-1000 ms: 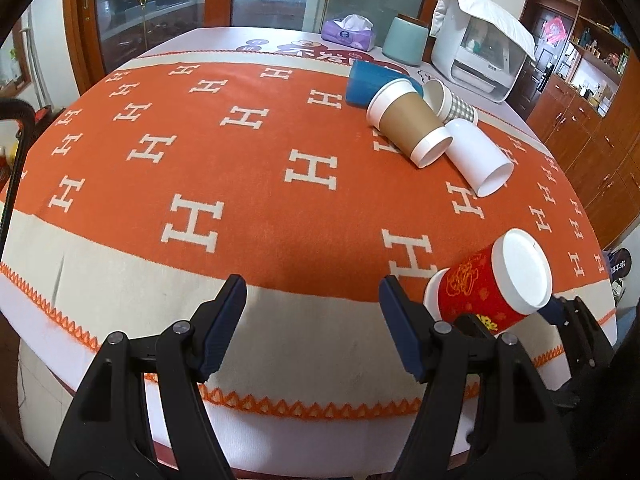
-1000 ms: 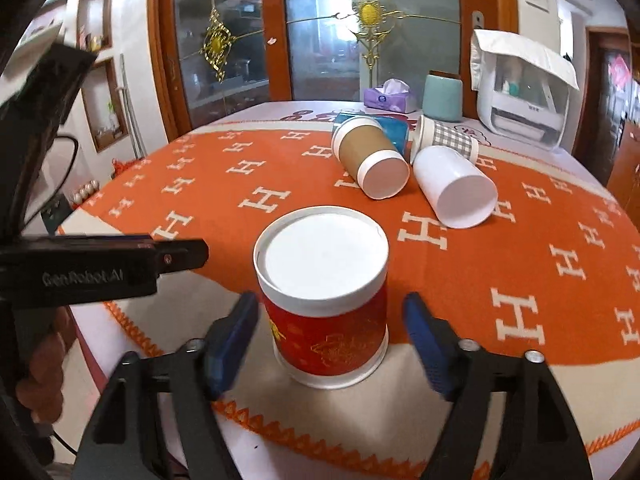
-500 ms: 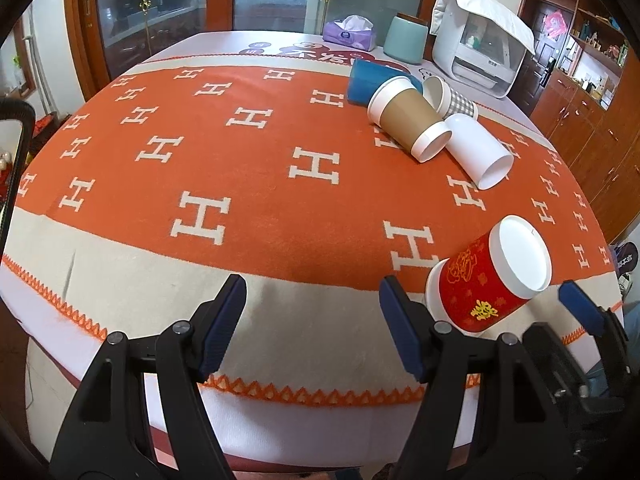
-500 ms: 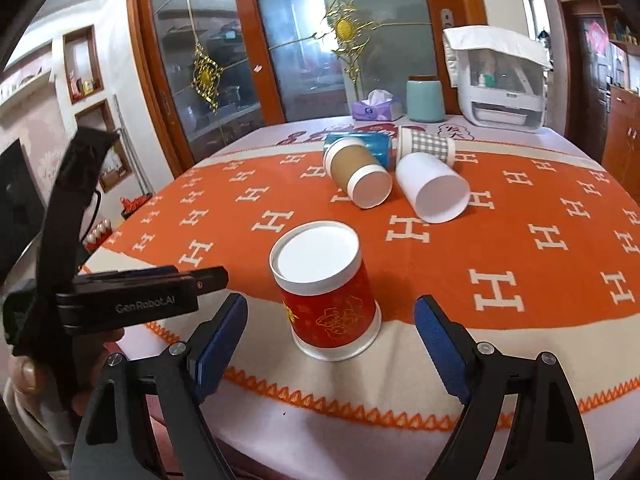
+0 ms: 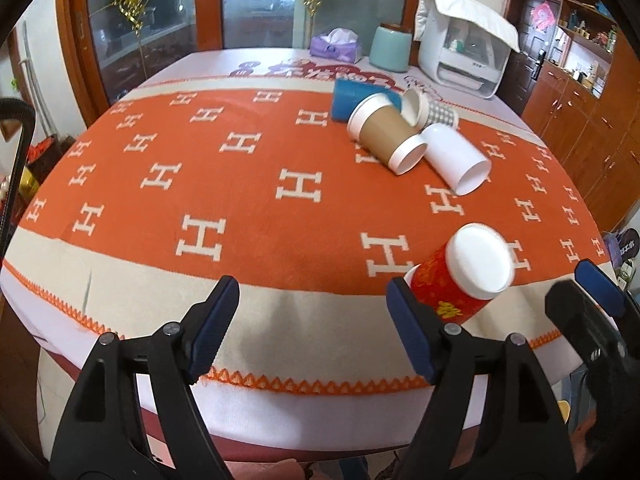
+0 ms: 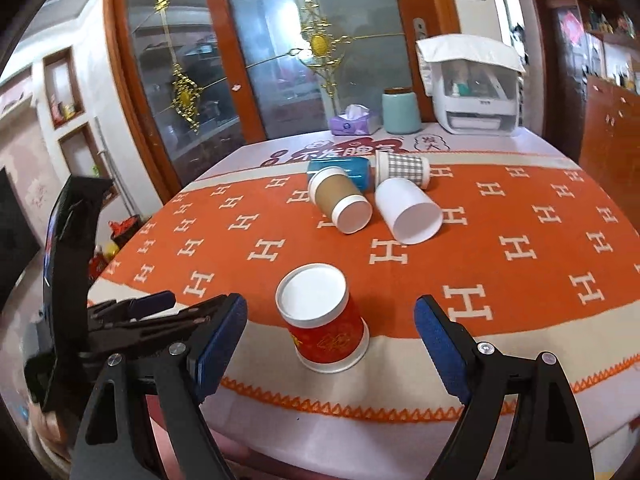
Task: Flip cup upside down
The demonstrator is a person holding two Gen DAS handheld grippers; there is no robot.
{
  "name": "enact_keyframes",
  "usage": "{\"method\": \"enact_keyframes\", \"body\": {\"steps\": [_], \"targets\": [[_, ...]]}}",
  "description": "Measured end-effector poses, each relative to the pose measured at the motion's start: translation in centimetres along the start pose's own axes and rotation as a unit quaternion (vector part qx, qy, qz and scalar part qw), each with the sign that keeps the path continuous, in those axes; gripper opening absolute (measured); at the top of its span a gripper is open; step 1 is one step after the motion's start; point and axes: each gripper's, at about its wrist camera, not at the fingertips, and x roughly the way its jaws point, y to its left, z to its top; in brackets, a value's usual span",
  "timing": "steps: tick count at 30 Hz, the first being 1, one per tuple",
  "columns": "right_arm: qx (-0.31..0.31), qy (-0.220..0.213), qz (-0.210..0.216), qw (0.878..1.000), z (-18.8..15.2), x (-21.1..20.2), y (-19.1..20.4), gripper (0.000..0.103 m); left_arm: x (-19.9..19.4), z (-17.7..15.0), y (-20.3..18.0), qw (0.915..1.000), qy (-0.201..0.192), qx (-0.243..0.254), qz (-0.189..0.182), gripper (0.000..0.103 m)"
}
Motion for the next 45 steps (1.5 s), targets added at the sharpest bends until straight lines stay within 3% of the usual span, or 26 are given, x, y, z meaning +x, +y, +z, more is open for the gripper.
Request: {"method": "enact_keyframes", "body": {"steps": [7,24,45], "targets": [[0.027,-0.003,-0.01,1.0,2.2,-1.6,-0.9,0.087,-2.3,1.1,-1.6,0.9994,-0.021,0.026,0.012,0.082],[0.016,-0.048,-0.007,0.999,5.8,-5.3,0.3,0.09,-6.7,4.9,-3.9,0.9973,-0.061,0.039,0.012,0.083],[0.004,-0.063,-0.016,0.998,7.4,-6.7,0.9,0.092,-8.9,6.3,-4.1,0.996,-0.083,0.034,0.001,0.083]]}}
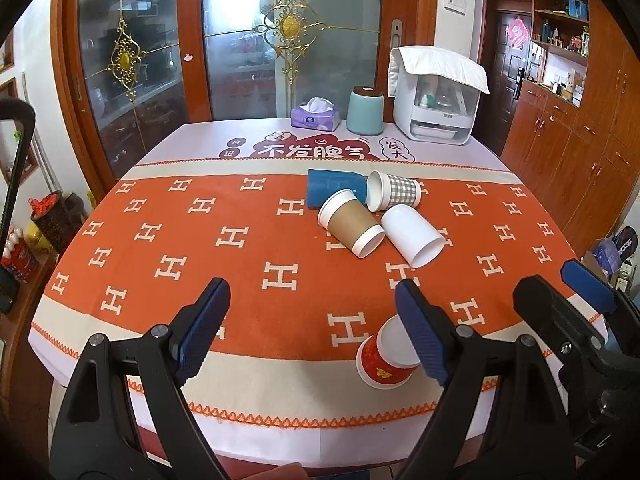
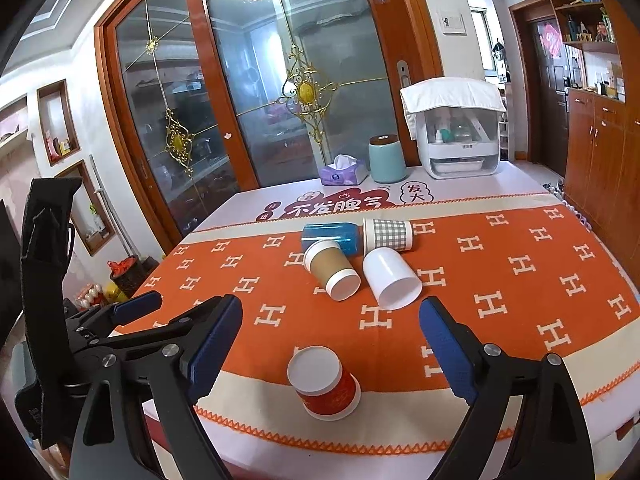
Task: Flip cup upside down
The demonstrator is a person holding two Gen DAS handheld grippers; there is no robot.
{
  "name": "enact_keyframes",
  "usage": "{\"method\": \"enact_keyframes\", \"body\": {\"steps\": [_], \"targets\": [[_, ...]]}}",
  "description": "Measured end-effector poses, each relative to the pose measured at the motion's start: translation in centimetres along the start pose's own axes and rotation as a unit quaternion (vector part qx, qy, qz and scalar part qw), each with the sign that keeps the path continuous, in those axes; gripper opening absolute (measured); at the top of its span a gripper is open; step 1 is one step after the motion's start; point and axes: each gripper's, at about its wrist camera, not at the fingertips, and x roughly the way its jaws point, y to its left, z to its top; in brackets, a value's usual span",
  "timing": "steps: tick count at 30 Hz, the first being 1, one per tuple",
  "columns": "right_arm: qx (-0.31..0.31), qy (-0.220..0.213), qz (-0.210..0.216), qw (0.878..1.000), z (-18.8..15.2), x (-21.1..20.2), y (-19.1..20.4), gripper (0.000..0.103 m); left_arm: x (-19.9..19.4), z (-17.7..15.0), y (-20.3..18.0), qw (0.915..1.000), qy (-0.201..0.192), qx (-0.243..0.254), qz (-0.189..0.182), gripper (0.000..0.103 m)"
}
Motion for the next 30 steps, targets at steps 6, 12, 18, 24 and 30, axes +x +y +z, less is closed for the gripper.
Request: {"method": "enact_keyframes", "body": {"steps": [6,12,18,24,30], "targets": [[-0.002,-0.002,0.0,1.0,0.08,-0.07,0.22,0.093,-0.13,0.16,-0.1,1.0,-0.002,-0.001,0.001,0.083],[-0.001,-0.005,-0.001,1.0,0.42,0.06,0.22,0.094,-0.17,0.21,-0.18,1.0,-0.003,0.0,0.0,0.083],[-0.001,-0.006,-0.001,1.0,0.47,0.05,0.24,0.094,-0.12,0.34,-0.28,1.0,-0.002,0.0,0.0,0.083],[0.0,-0.006,0.0,1.0,0.44,0.07,0.27,0.094,-0.06,0.41,-0.25,1.0,-0.003,0.001,0.0,0.083],[0.002,-0.005,0.001,1.0,0.53,0.15,0.24,0.095,0.12,0.53,-0.24,1.0,-0.001,0.001,-0.001,0.083]]}}
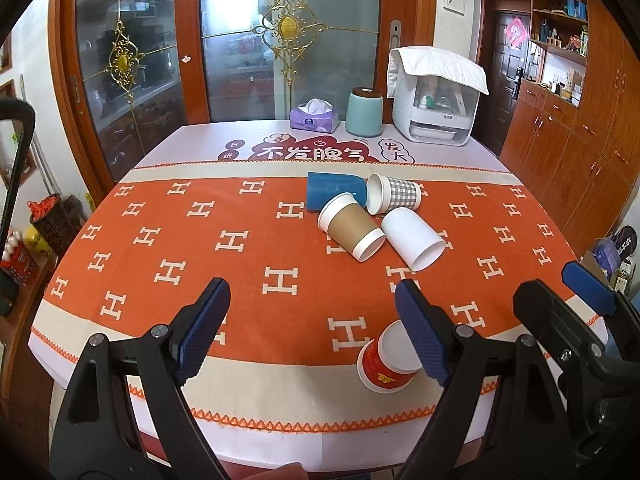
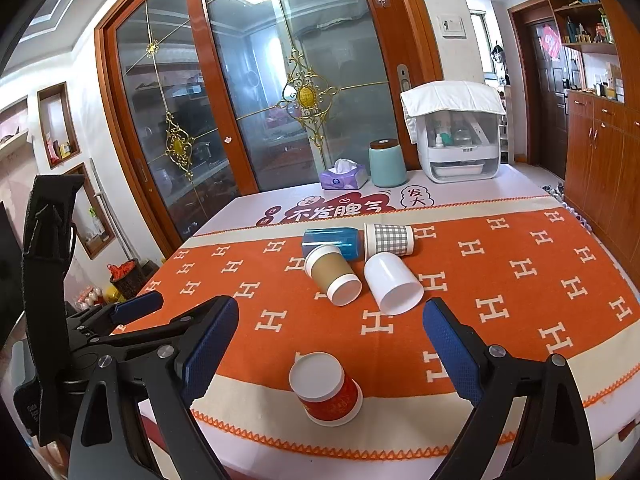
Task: Flip cup upside down
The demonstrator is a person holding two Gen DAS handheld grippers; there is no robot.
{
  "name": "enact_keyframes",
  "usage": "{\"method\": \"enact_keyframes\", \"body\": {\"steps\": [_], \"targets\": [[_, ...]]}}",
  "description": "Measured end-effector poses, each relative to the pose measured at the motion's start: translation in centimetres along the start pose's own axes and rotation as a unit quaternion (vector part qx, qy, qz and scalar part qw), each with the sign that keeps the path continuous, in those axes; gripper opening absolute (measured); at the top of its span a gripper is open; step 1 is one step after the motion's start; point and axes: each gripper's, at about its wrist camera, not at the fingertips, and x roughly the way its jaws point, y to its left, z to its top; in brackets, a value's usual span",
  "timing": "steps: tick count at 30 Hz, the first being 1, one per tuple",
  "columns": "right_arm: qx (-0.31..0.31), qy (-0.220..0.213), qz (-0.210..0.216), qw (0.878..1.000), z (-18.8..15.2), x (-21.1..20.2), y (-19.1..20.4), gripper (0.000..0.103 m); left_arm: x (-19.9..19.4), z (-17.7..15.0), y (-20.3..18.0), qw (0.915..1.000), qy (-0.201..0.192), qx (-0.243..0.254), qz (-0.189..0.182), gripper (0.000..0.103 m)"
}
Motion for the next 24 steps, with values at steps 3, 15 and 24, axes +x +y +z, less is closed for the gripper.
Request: {"method": "enact_keyframes", "body": {"steps": [3,15,24], "targets": [[0.0,0.0,0.001,1.0,0.07,0.12,0.09,0.094,0.0,-0.01,-0.02,1.0,0.001,-0.001,0.0,0.083],[0.003,0.0,0.005,1.0,-0.27,0.82,0.66,0.094,0.0,0.06,-0.03,1.0,0.0,0.0,0.0,0.083],[0.004,-0.001,0.006,1.0,-0.36,0.82,0.67,0.095,0.42,0.15,0.13,1.0,-0.003,0.002,0.001,0.083]]}}
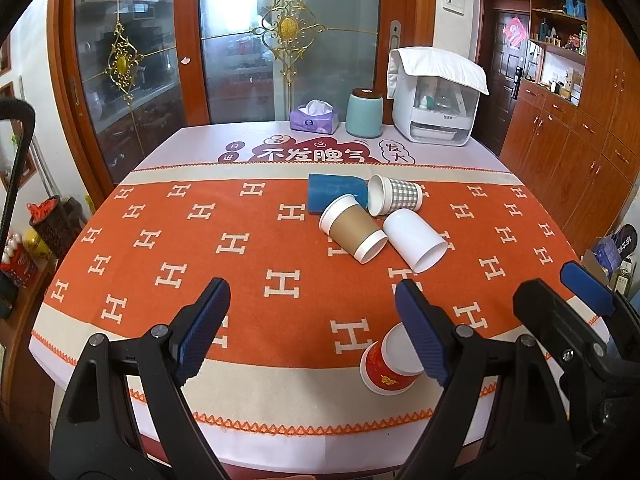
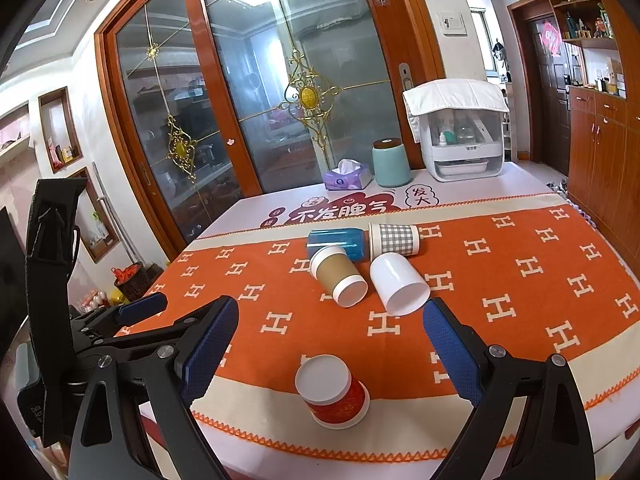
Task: Flip cup upside down
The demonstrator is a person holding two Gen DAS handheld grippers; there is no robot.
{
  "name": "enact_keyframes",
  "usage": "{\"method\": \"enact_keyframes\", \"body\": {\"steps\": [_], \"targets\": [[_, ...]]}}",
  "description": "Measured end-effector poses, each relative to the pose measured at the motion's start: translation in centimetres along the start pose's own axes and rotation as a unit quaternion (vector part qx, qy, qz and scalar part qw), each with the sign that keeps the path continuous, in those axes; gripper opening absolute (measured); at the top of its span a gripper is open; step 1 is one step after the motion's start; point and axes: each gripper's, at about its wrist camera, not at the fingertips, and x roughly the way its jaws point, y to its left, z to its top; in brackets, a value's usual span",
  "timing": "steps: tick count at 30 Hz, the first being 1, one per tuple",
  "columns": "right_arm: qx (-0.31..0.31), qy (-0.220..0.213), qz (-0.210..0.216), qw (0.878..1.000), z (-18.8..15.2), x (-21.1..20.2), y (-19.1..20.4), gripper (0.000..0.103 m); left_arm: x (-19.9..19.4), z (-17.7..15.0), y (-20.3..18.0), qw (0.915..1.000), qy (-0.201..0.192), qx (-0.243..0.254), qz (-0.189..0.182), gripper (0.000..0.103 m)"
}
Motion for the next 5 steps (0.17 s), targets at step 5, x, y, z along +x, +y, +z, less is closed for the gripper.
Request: {"method": "enact_keyframes", "body": {"steps": [5], "targets": [[-0.001,0.0,-0.001,1.0,0.01,0.0,0.05,0.095,0.1,-0.03,0.04,1.0,0.0,0.0,0.0,0.083]]}}
